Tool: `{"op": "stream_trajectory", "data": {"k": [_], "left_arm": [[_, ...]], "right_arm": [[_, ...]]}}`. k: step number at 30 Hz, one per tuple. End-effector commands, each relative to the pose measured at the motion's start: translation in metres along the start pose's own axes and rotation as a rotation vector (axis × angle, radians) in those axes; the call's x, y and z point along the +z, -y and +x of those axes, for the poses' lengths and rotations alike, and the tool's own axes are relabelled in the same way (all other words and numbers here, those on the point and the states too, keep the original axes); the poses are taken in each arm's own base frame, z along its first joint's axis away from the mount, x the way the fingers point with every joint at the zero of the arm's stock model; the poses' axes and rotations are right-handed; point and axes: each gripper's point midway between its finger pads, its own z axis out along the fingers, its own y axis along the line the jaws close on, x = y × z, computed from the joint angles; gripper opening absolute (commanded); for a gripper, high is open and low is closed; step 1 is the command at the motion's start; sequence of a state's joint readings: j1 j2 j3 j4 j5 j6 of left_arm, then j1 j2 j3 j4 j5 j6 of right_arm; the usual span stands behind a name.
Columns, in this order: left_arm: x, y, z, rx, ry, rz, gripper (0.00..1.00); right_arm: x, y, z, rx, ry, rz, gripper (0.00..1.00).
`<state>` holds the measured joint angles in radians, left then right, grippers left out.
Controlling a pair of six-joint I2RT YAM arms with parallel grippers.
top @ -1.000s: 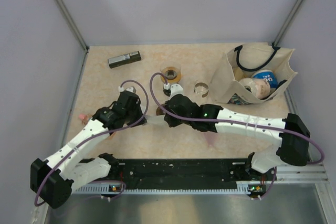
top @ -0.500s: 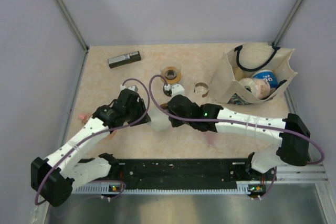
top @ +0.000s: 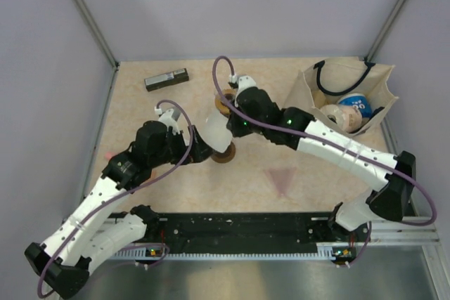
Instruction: Place the coffee filter in the dripper
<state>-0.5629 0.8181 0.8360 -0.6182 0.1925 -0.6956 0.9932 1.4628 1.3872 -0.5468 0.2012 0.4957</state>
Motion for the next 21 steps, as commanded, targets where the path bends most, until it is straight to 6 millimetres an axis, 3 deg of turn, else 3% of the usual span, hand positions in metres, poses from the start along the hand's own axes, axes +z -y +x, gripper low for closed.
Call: {"op": "stream_trajectory", "data": {"k": [1, 5, 12, 15, 21], "left_arm": [[-0.024, 0.023, -0.037, 0.042, 0.166, 0.061, 0.99], [-0.033, 0.017, -0.049, 0.029, 0.221, 0.006, 0.99], [-0.031, -0.002, -0.051, 0.0, 0.245, -0.092, 0.99], [-0.03, -0.002, -0.05, -0.002, 0.242, -0.086, 0.99], [-0.025, -0.01, -0.046, -0.013, 0.229, -0.112, 0.99]], "right_arm": [[-0.008, 0.017, -0.039, -0.037, 0.004, 0.066, 0.0], [-0.004, 0.035, -0.063, 0.026, -0.042, 0.091, 0.0], [0.01, 0.058, -0.096, 0.102, -0.072, 0.086, 0.0], [0.014, 0.07, -0.111, 0.117, -0.055, 0.107, 0.0], [0.032, 0.081, -0.11, 0.157, -0.13, 0.077, 0.0]]}}
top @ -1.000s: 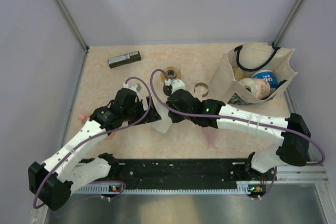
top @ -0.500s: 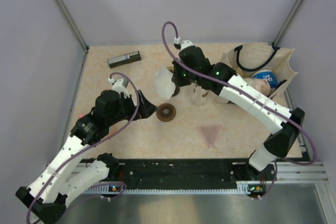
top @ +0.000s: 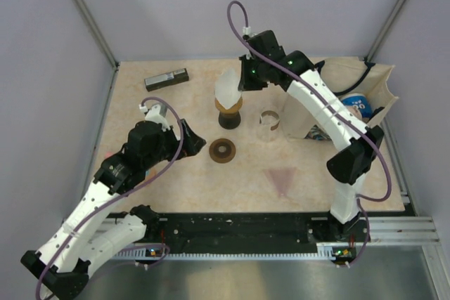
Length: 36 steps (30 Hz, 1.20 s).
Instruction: Place the coffee filter in the dripper
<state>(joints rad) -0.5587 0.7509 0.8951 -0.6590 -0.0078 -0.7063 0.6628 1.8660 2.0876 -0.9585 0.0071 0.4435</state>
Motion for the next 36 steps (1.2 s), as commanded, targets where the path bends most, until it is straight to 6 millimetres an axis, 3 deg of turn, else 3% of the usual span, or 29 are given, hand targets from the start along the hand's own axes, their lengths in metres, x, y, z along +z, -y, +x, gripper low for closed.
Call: {"op": "stream_trajectory", "data": {"k": [1, 6, 13, 18, 26, 30, 34, 36], "left_arm": [[0.002, -0.003, -0.007, -0.011, 0.028, -0.021, 0.99], [0.006, -0.009, -0.004, -0.012, 0.019, -0.044, 0.99], [0.009, -0.012, -0.005, -0.017, 0.012, -0.06, 0.99], [0.008, -0.014, -0.007, -0.02, 0.016, -0.07, 0.99], [0.009, -0.017, -0.009, -0.028, 0.022, -0.091, 0.99], [0.012, -0.019, -0.008, -0.028, 0.01, -0.107, 0.99], [0.014, -0.018, -0.011, -0.03, 0.012, -0.113, 0.99], [0.015, -0.018, -0.013, -0.029, 0.013, -0.112, 0.99]], "right_arm": [[0.0, 0.004, -0.003, 0.008, -0.052, -0.028, 0.0], [0.004, 0.011, -0.008, -0.015, -0.04, -0.002, 0.0], [0.015, 0.004, -0.011, 0.006, -0.048, -0.036, 0.0], [0.029, 0.012, -0.007, 0.011, -0.063, -0.002, 0.0], [0.043, 0.021, -0.019, 0.009, -0.038, 0.032, 0.0], [0.045, 0.023, -0.019, 0.002, -0.039, 0.035, 0.06], [0.041, 0.021, -0.028, -0.022, -0.011, 0.022, 0.26], [0.035, 0.017, -0.036, -0.031, 0.018, 0.01, 0.31]]}}
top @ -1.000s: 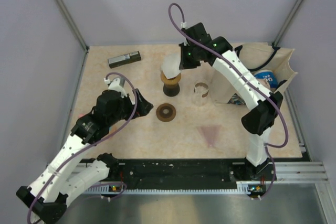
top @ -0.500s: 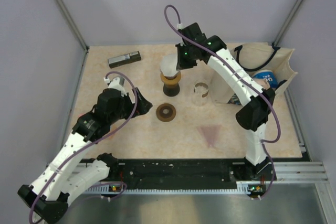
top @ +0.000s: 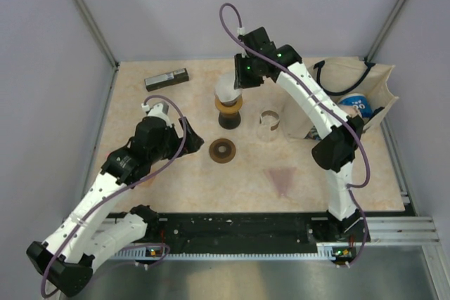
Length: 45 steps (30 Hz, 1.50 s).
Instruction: Place the coffee filter in the dripper
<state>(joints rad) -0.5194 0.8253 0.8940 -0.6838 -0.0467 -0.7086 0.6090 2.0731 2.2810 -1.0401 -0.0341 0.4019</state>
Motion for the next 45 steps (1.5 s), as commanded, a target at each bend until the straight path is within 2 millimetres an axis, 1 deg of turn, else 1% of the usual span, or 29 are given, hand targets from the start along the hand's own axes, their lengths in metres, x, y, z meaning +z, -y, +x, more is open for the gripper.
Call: {"op": "stream_trajectory", "data": {"k": [1, 4, 7, 9, 12, 14, 16, 19, 22, 23, 25, 29, 32, 35, 37, 39, 45], "left_arm": [[-0.002, 0.008, -0.016, -0.012, 0.041, 0.008, 0.99], [-0.001, 0.007, -0.014, -0.011, 0.037, 0.004, 0.99], [-0.001, 0.003, -0.014, -0.01, 0.04, -0.004, 0.99], [-0.001, 0.001, -0.013, -0.007, 0.041, -0.016, 0.99], [-0.003, -0.003, -0.013, -0.009, 0.045, -0.03, 0.99], [-0.004, -0.005, -0.013, -0.01, 0.052, -0.04, 0.99], [-0.005, -0.007, -0.012, -0.01, 0.052, -0.047, 0.99], [-0.007, -0.012, -0.011, -0.015, 0.054, -0.063, 0.99], [-0.008, -0.016, -0.009, -0.016, 0.053, -0.081, 0.99], [-0.009, -0.018, -0.009, -0.018, 0.056, -0.089, 0.99], [-0.009, -0.021, -0.007, -0.017, 0.053, -0.1, 0.99], [-0.01, -0.025, -0.004, -0.02, 0.048, -0.114, 0.99], [-0.01, -0.026, -0.004, -0.02, 0.05, -0.114, 0.99], [-0.008, -0.026, -0.004, -0.021, 0.046, -0.116, 0.99], [-0.007, -0.027, -0.002, -0.017, 0.039, -0.12, 0.99], [-0.006, -0.028, -0.002, -0.02, 0.038, -0.124, 0.99], [-0.008, -0.03, -0.002, -0.019, 0.044, -0.133, 0.99]], "right_arm": [[-0.022, -0.006, -0.037, -0.035, 0.126, -0.029, 0.33], [-0.036, -0.01, -0.051, -0.056, 0.19, -0.039, 0.4], [-0.051, -0.008, -0.067, -0.062, 0.268, -0.014, 0.41], [-0.059, -0.007, -0.076, -0.074, 0.313, -0.002, 0.38], [-0.062, -0.01, -0.082, -0.116, 0.347, 0.008, 0.33], [-0.057, -0.015, -0.078, -0.167, 0.34, 0.015, 0.29], [-0.051, -0.021, -0.073, -0.201, 0.324, 0.01, 0.28], [-0.038, -0.026, -0.064, -0.229, 0.292, 0.006, 0.26], [-0.024, -0.036, -0.055, -0.283, 0.262, -0.014, 0.24], [-0.017, -0.038, -0.052, -0.295, 0.25, -0.012, 0.24], [-0.009, -0.037, -0.048, -0.307, 0.232, 0.006, 0.24], [0.003, -0.026, -0.041, -0.305, 0.2, 0.059, 0.22], [0.014, -0.027, -0.033, -0.314, 0.168, 0.039, 0.22], [0.024, -0.032, -0.03, -0.325, 0.157, 0.016, 0.21], [0.035, -0.034, -0.026, -0.333, 0.145, -0.002, 0.2], [0.042, -0.034, -0.024, -0.332, 0.134, -0.002, 0.21], [0.059, -0.031, -0.007, -0.322, 0.071, -0.008, 0.2]]}}
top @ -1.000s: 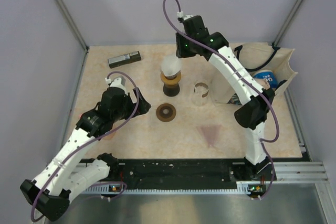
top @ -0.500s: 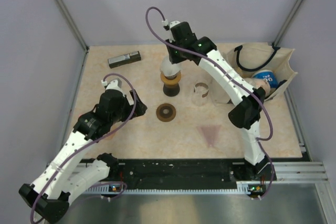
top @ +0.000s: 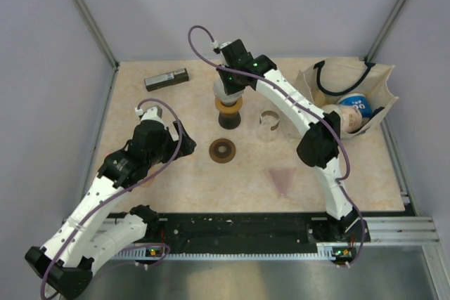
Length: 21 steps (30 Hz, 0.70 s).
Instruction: Place the coffee filter in the dripper
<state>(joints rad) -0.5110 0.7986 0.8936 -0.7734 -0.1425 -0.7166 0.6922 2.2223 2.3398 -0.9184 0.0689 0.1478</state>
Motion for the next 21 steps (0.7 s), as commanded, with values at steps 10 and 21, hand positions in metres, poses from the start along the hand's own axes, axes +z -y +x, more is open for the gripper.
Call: {"op": "stream_trajectory", "data": {"k": [10, 21], "left_arm": [[0.001, -0.005, -0.003, -0.009, 0.023, -0.022, 0.99], [0.002, -0.008, -0.004, -0.006, 0.026, -0.038, 0.99]], "right_arm": [[0.016, -0.011, 0.004, -0.018, -0.013, -0.042, 0.19], [0.031, -0.014, 0.023, -0.038, -0.075, -0.056, 0.16]]}}
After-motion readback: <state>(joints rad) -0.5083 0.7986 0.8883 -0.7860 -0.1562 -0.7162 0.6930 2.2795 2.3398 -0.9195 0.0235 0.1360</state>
